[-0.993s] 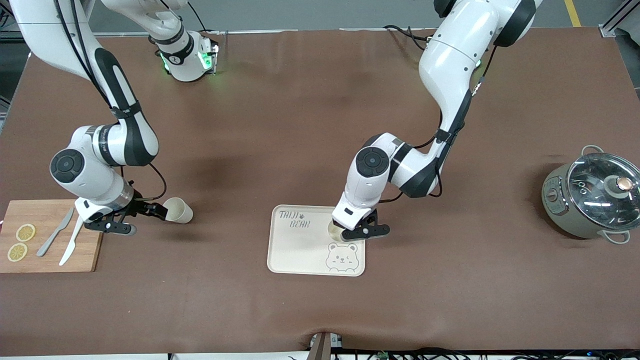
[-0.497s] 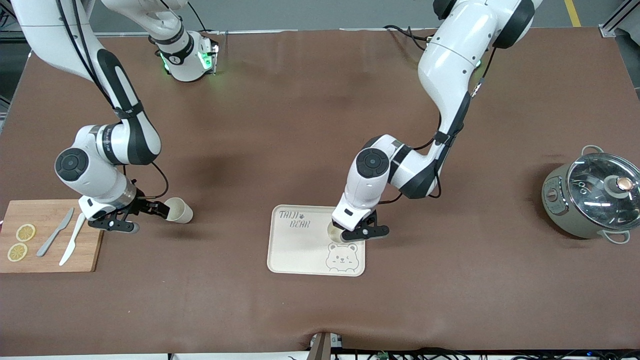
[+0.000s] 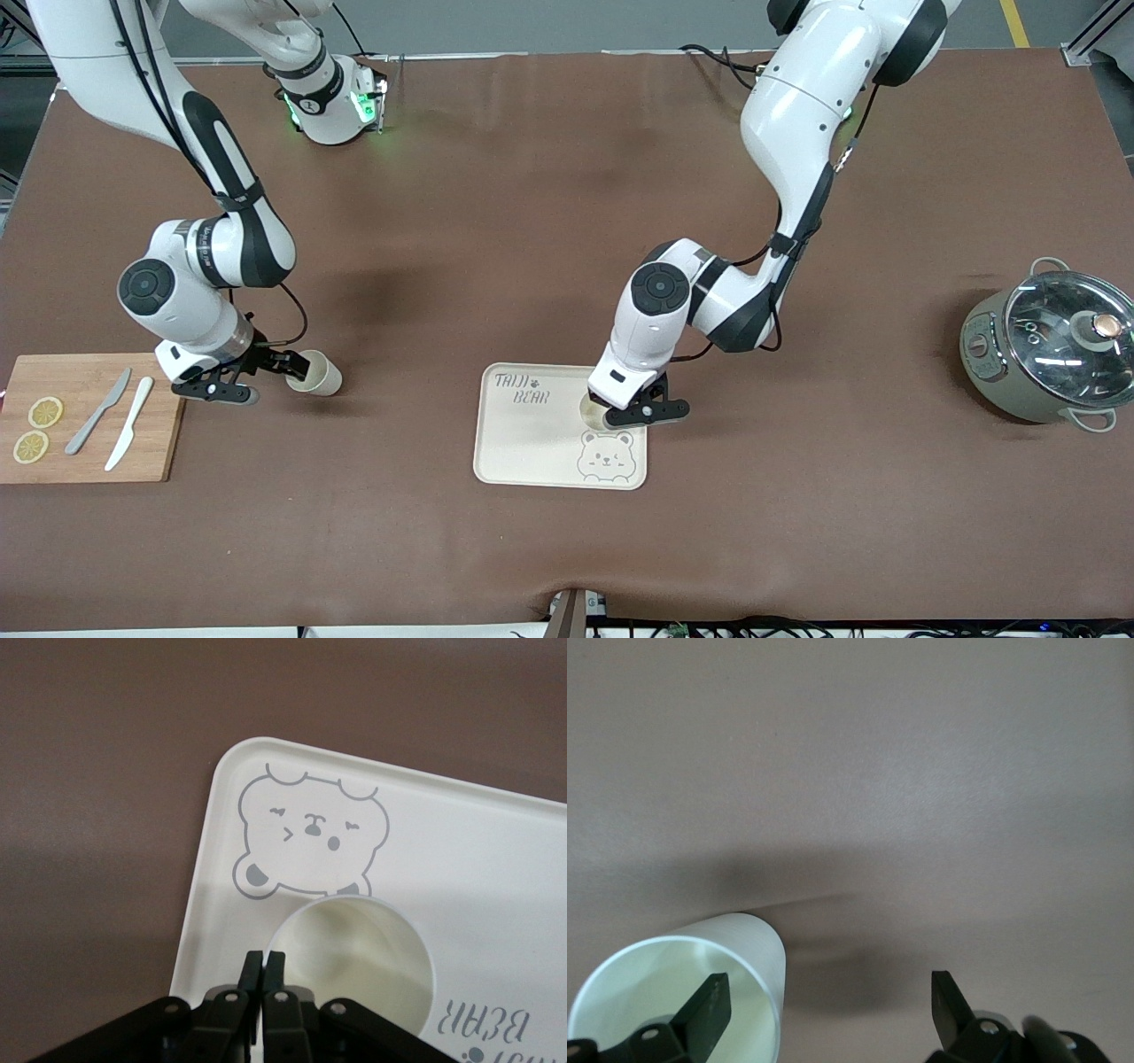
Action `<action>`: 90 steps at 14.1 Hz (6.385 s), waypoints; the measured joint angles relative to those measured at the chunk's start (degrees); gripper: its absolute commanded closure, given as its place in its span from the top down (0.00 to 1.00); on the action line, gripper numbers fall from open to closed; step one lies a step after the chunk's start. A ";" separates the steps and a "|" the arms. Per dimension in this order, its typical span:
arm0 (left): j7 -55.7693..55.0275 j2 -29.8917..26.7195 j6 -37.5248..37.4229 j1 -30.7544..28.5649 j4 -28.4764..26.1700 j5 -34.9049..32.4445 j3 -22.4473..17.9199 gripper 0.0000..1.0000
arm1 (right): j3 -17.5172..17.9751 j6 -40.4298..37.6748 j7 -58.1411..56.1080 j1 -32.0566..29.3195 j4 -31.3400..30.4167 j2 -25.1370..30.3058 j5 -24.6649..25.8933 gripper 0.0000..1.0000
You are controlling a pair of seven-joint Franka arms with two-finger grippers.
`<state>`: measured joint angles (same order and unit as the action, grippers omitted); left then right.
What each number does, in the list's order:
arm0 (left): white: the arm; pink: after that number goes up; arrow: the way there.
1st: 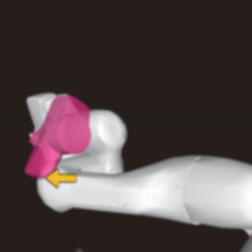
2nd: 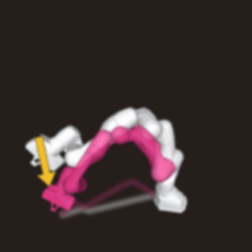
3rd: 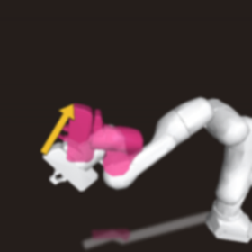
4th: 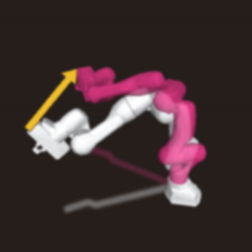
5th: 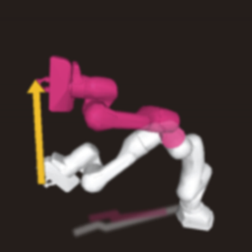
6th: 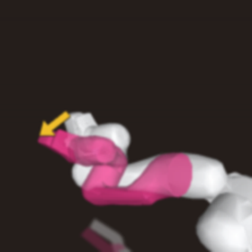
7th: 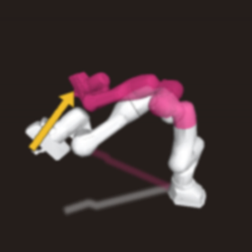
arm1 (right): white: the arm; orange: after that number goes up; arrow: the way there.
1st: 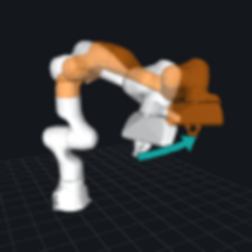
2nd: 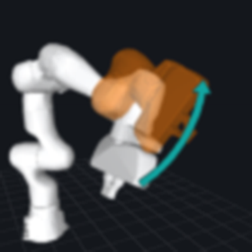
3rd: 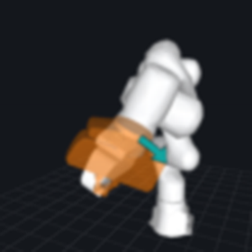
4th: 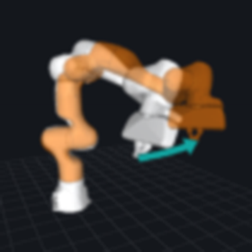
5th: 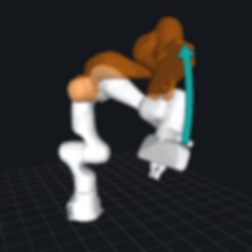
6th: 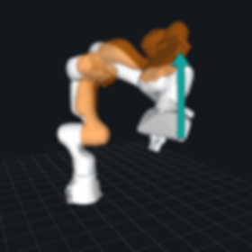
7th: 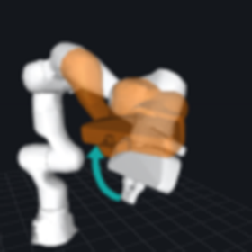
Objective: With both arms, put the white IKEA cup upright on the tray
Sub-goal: 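Lower the cup onto the tray while the right gripper grasps the other cup, then open the left gripper and lift away while the right gripper carries the cup, then lower the cup onto the tray with the right gripper while the left gripper retracts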
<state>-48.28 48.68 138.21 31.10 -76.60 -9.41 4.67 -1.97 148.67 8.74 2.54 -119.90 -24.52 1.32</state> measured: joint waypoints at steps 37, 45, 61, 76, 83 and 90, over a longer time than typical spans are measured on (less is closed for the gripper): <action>2.36 -4.67 -8.41 -0.36 1.65 -3.31 -0.59 1.00 | 4.87 -29.04 9.77 0.91 15.20 7.16 -3.57 0.00; 18.93 -15.03 -23.32 -7.67 1.69 -0.97 -0.54 1.00 | 6.44 -31.06 37.56 11.82 28.02 1.79 -4.46 0.00; 46.95 -26.58 -32.83 -28.29 -5.90 4.99 -0.49 1.00 | 5.91 -18.50 60.74 22.33 44.71 -20.64 -0.58 0.00; 51.36 -41.77 -45.32 -34.58 -9.77 8.40 -0.51 1.00 | 5.85 -13.25 61.37 23.96 45.04 -26.44 1.50 0.00; 51.36 -45.00 -47.84 -34.66 -9.97 8.41 -0.51 1.00 | 5.84 -12.68 61.41 23.99 45.05 -26.77 1.83 0.33; 51.60 -45.04 -52.65 -34.94 -10.90 8.41 -0.59 1.00 | 5.82 -12.56 61.47 23.99 45.06 -26.79 2.46 1.00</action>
<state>3.33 3.64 85.56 -3.84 -87.49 -1.01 4.08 3.85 136.12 70.20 26.53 -74.84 -51.31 3.78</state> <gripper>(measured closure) 0.000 0.471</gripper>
